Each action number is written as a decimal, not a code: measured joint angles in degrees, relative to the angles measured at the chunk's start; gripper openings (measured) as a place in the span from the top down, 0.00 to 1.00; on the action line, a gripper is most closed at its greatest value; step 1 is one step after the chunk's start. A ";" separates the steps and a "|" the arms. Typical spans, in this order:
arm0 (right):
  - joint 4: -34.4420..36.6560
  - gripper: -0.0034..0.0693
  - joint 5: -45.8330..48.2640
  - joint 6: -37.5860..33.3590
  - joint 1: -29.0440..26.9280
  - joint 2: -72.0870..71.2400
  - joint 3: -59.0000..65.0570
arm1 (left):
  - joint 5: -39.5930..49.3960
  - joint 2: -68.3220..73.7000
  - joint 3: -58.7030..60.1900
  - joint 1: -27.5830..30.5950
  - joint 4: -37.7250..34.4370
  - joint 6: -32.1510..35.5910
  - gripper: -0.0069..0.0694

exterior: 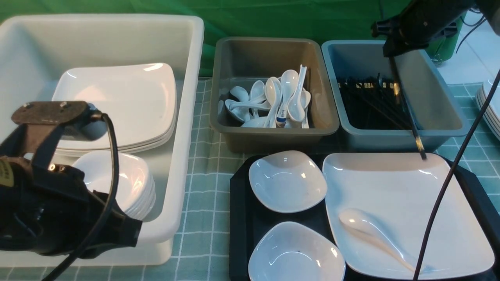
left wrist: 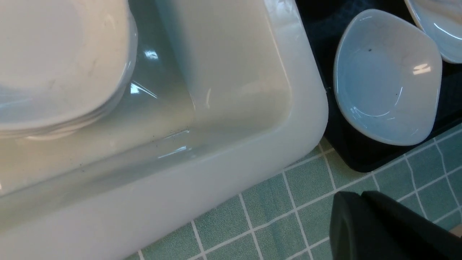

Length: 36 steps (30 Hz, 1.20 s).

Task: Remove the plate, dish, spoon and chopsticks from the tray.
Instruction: Use the right arm to put the chopsticks into the small storage box on the right, then use the right arm to grab a soup spoon from the plate

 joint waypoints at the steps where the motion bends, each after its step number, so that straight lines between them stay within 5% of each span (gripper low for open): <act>1: 0.00 0.55 -0.19 0.00 0.00 0.00 0.00 | 0.00 0.00 0.00 0.00 -0.07 -0.02 0.91; 5: -0.41 0.45 0.00 0.00 0.00 0.00 -0.02 | 0.00 0.00 0.00 0.00 -0.07 -0.06 0.91; 11: -1.21 0.45 7.80 1.83 0.00 -0.70 -0.19 | 0.00 0.00 0.00 0.00 -0.12 -0.40 0.90; 18: -2.66 0.84 7.85 2.62 0.00 -10.09 4.83 | 1.23 0.00 0.00 0.00 -0.94 -0.58 0.90; 28: -2.85 0.90 7.54 -1.57 1.40 -38.71 48.03 | 4.33 0.00 0.00 0.00 -1.06 -0.43 0.90; 31: -2.91 0.90 3.83 -2.46 4.48 -52.90 69.12 | 4.26 0.00 0.00 0.00 -1.06 0.27 0.90; 36: -2.76 0.77 -5.57 -5.20 11.56 -63.70 90.19 | 3.04 0.00 0.00 0.00 -1.00 0.69 0.90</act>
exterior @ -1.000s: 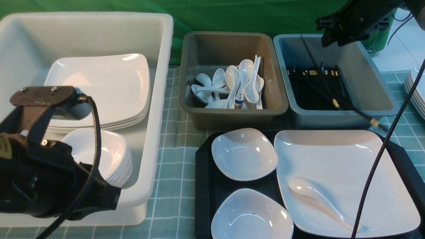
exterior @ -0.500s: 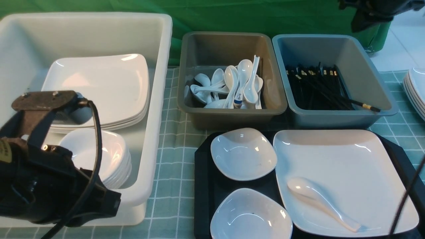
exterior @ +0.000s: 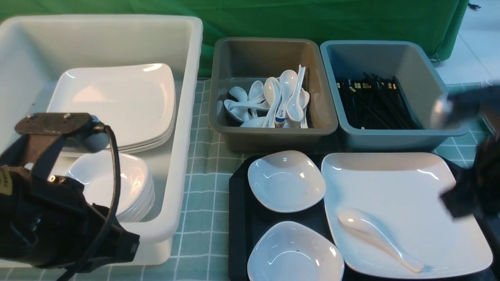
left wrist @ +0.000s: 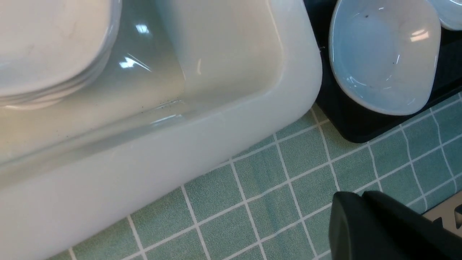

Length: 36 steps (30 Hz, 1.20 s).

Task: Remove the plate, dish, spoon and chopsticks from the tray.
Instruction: Use the right arm to grab a soup spoon from the plate, then use the right arm to put the soup spoon into the small storage box in the middle

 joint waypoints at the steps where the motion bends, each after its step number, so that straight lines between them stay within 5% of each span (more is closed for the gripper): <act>1: 0.00 0.68 -2.16 -0.16 2.08 0.16 3.45 | -0.74 0.00 0.00 0.00 0.00 0.53 0.90; 5: -2.24 0.39 -6.26 -0.38 5.63 4.68 5.79 | -2.95 0.00 0.00 0.00 0.00 1.00 0.90; 8: -5.14 0.26 -10.65 0.55 6.27 10.30 5.23 | -3.94 0.00 0.00 0.00 0.00 1.32 0.90; 20: -5.51 0.22 -16.41 0.84 6.99 25.40 -1.66 | -2.30 0.00 0.00 0.00 0.00 2.45 0.90; 22: -5.42 0.23 -16.34 0.91 7.19 27.13 -1.66 | -1.99 0.00 0.00 0.00 0.00 2.52 0.90; 23: -5.29 0.31 -16.41 0.91 7.19 27.47 -2.07 | -1.88 0.00 0.00 0.00 0.00 2.52 0.90; 26: -5.02 0.73 -15.87 1.01 7.30 27.46 -2.32 | -1.77 0.00 0.00 0.00 0.00 2.52 0.90; 36: -4.27 0.71 -8.76 2.33 7.30 18.68 -12.70 | -1.77 0.00 0.00 0.00 0.00 2.52 0.90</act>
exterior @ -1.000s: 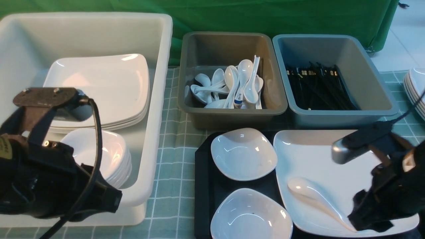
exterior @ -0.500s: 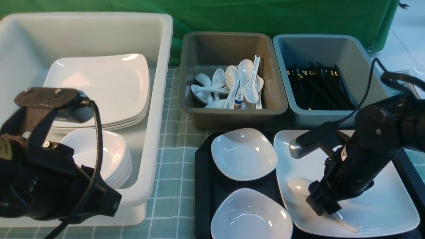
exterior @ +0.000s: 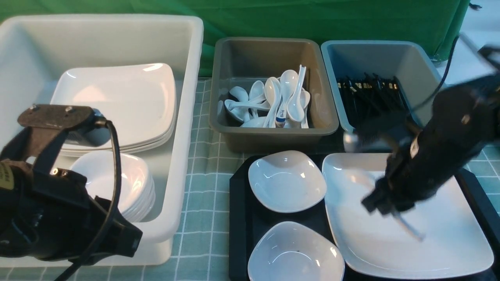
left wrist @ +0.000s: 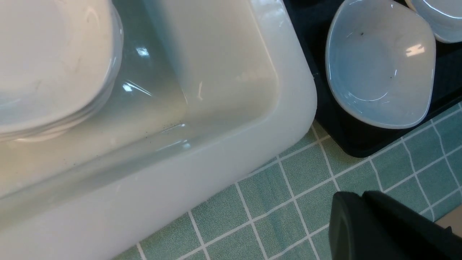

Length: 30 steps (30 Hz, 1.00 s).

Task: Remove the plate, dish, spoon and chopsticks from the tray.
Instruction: Use the right arm to put the soup spoon into the small storage box in the middle, then use the left arm to grab a small plate from the dinner plate

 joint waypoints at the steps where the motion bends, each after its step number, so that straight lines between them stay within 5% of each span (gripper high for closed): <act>1: 0.00 0.71 0.00 0.00 0.00 0.00 -0.63 | 0.00 0.00 0.00 0.00 0.00 0.00 0.90; 12: 2.62 0.71 1.89 2.51 0.00 27.21 -48.68 | 0.00 0.00 0.00 0.00 -0.16 0.00 0.90; 17: 2.81 0.69 2.28 6.43 0.00 37.40 -61.11 | 0.43 0.00 0.00 0.00 -0.28 -0.18 0.90; 22: 2.63 0.32 9.68 6.82 0.00 40.29 -67.58 | 0.61 0.00 0.00 0.00 -0.35 -0.18 0.90; 24: 1.41 0.25 15.97 5.83 0.00 39.47 -69.48 | 0.55 0.00 0.00 0.00 -0.40 -0.18 0.90; 26: -1.02 0.31 22.05 5.45 0.00 37.66 -70.18 | 0.37 0.00 0.00 0.00 -0.40 -0.18 0.90; 30: -2.33 0.74 22.14 4.32 -0.13 28.11 -62.85 | 0.02 0.00 0.00 -0.05 -0.62 -0.23 0.90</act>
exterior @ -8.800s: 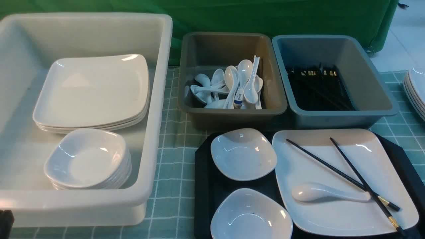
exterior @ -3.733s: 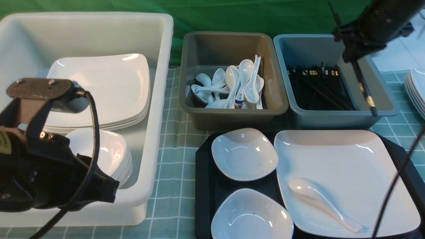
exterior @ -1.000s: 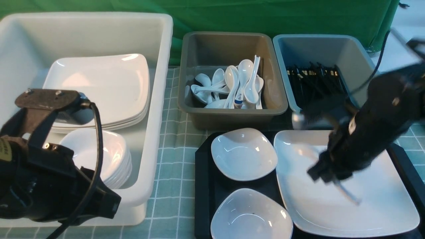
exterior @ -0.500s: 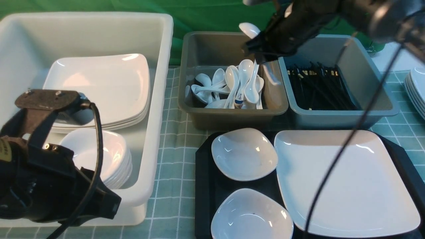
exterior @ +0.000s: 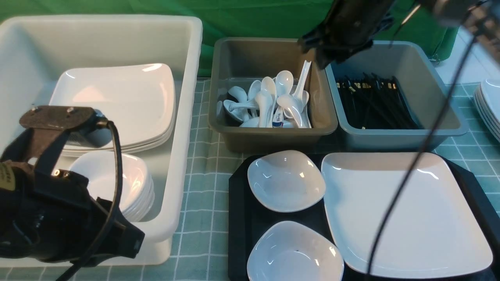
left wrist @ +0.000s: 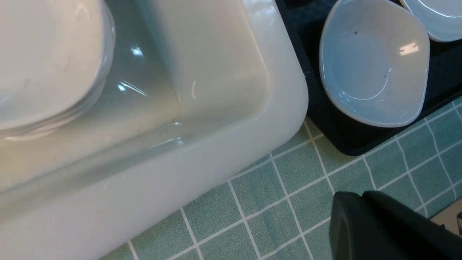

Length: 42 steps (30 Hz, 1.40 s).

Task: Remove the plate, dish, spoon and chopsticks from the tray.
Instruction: Use the left arm to grab a small plate from the dinner plate

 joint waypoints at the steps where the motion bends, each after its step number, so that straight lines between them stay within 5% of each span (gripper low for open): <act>1: 0.07 0.82 0.00 -0.27 0.10 -2.93 3.14 | -0.08 0.00 0.00 0.00 0.00 0.00 0.90; 8: 0.52 0.92 -0.37 -1.17 0.52 -31.09 38.97 | -1.12 3.22 -0.33 -0.47 -2.93 1.64 0.90; 12: 0.45 0.92 -2.40 -1.38 -2.58 -47.32 58.36 | -2.53 12.78 -3.46 -6.40 -2.52 2.06 0.90; 18: -0.02 0.92 -0.69 -1.38 -10.35 -61.50 73.71 | -3.97 29.50 -14.49 -18.34 3.88 -0.97 0.90; 24: -0.08 0.92 -0.25 -1.68 -13.66 -67.76 77.24 | -5.50 43.54 -24.67 -19.80 5.78 -2.67 0.87; 30: -0.08 0.92 -0.21 -1.87 -13.66 -71.43 77.34 | -6.90 52.61 -28.69 -19.80 8.49 -2.72 0.69; 37: -0.08 0.92 -0.13 -1.87 -13.66 -72.03 77.34 | -11.09 57.26 -28.77 -19.80 11.68 -6.05 0.32; 42: -0.08 0.92 -0.13 -1.92 -13.66 -72.03 77.34 | -12.80 58.72 -28.93 -19.80 11.24 -7.02 0.22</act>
